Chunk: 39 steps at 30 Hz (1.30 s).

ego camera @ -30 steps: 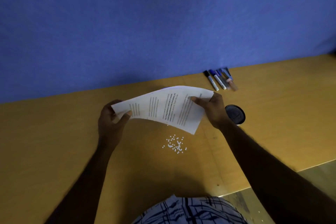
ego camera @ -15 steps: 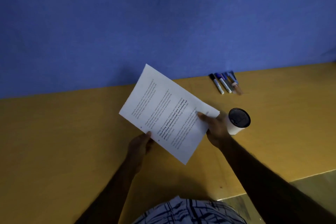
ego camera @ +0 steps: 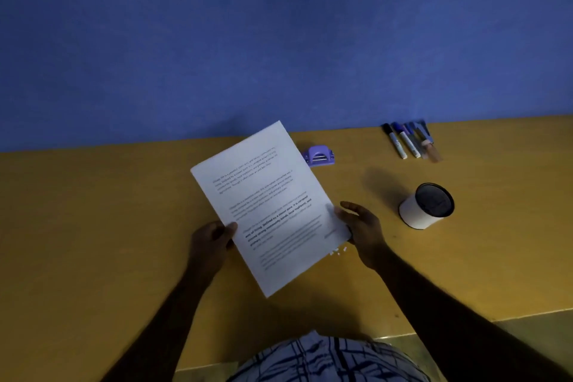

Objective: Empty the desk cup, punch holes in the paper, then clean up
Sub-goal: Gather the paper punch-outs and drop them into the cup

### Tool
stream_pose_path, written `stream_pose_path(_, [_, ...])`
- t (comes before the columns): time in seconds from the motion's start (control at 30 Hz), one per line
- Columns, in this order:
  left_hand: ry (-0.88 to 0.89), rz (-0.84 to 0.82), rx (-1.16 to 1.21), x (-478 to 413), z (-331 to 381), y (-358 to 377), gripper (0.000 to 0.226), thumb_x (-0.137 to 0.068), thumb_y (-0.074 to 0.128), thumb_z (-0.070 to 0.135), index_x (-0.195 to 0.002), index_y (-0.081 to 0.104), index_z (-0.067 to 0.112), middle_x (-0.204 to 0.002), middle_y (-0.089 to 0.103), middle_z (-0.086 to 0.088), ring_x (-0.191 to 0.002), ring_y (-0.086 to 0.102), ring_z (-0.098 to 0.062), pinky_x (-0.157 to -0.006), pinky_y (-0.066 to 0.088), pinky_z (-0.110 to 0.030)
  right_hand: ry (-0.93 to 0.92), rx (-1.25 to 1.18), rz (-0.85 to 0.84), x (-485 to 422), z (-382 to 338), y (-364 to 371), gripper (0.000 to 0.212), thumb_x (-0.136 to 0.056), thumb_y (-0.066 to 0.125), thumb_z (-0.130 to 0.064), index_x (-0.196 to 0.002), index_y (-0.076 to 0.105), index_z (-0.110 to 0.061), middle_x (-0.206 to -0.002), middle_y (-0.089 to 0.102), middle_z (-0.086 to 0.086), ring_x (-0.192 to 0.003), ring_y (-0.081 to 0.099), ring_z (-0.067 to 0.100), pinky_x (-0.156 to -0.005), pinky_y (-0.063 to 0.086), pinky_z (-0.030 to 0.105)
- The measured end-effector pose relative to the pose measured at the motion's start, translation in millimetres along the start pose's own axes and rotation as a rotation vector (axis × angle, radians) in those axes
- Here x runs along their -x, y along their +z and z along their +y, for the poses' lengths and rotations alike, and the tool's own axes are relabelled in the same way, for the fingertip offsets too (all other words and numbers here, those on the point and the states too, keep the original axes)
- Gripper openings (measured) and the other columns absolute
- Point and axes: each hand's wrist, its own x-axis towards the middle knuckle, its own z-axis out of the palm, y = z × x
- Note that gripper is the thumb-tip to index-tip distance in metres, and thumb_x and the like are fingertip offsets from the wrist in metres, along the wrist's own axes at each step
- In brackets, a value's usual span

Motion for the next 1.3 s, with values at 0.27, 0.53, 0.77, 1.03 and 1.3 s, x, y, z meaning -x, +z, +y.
stream_pose_path(0.27, [-0.025, 0.01, -0.154, -14.8, -19.4, -79.7, 0.015, -0.089, 0.068, 0.025, -0.087, 0.075, 0.012, -0.086, 0.076, -0.007, -0.086, 0.072, -0.032, -0.082, 0.058, -0.05, -0.237, 0.73, -0.337, 19.6, 9.0, 72.7, 0.024, -0.096, 0.053, -0.01, -0.113, 0.069, -0.006, -0.106, 0.071, 0.012, -0.093, 0.067, 0.027, -0.082, 0.053, 0.041])
stream_pose_path(0.53, [0.014, 0.028, -0.392, -39.1, -34.6, -103.1, 0.018, -0.091, 0.065, 0.021, -0.074, 0.069, 0.024, -0.075, 0.072, 0.002, -0.069, 0.069, -0.02, -0.061, 0.053, -0.031, -0.077, 0.775, -0.333, 40.5, 43.5, 112.1, 0.025, -0.093, 0.05, -0.009, -0.099, 0.066, 0.009, -0.099, 0.069, 0.025, -0.091, 0.066, 0.042, -0.076, 0.054, 0.051])
stream_pose_path(0.77, [0.03, 0.052, -0.632, -59.9, -41.4, -109.8, 0.029, -0.094, 0.061, 0.023, -0.085, 0.073, -0.002, -0.082, 0.072, -0.018, -0.072, 0.063, -0.031, -0.062, 0.041, -0.035, 0.022, 0.687, -0.251, 42.2, 59.1, 136.1, 0.022, -0.089, 0.053, -0.004, -0.103, 0.064, 0.008, -0.106, 0.069, 0.023, -0.094, 0.067, 0.039, -0.079, 0.056, 0.057])
stream_pose_path(1.03, [-0.011, 0.074, -0.585, -65.7, -46.0, -105.4, 0.026, -0.095, 0.057, 0.026, -0.106, 0.071, 0.006, -0.103, 0.072, -0.013, -0.088, 0.064, -0.027, -0.079, 0.049, -0.035, -0.087, 0.875, -0.267, 42.5, 66.1, 145.3, 0.03, -0.091, 0.057, -0.016, -0.12, 0.06, -0.009, -0.118, 0.067, 0.007, -0.102, 0.065, 0.024, -0.087, 0.057, 0.045])
stream_pose_path(1.3, [0.063, 0.049, -0.589, -60.0, -40.5, -94.0, 0.029, -0.092, 0.061, 0.018, -0.117, 0.064, 0.003, -0.114, 0.069, -0.017, -0.099, 0.066, -0.032, -0.079, 0.051, -0.035, -0.186, 0.979, -0.354, 40.3, 68.5, 154.1, 0.033, -0.089, 0.06, -0.018, -0.121, 0.062, -0.011, -0.123, 0.061, 0.008, -0.101, 0.065, 0.025, -0.083, 0.059, 0.042])
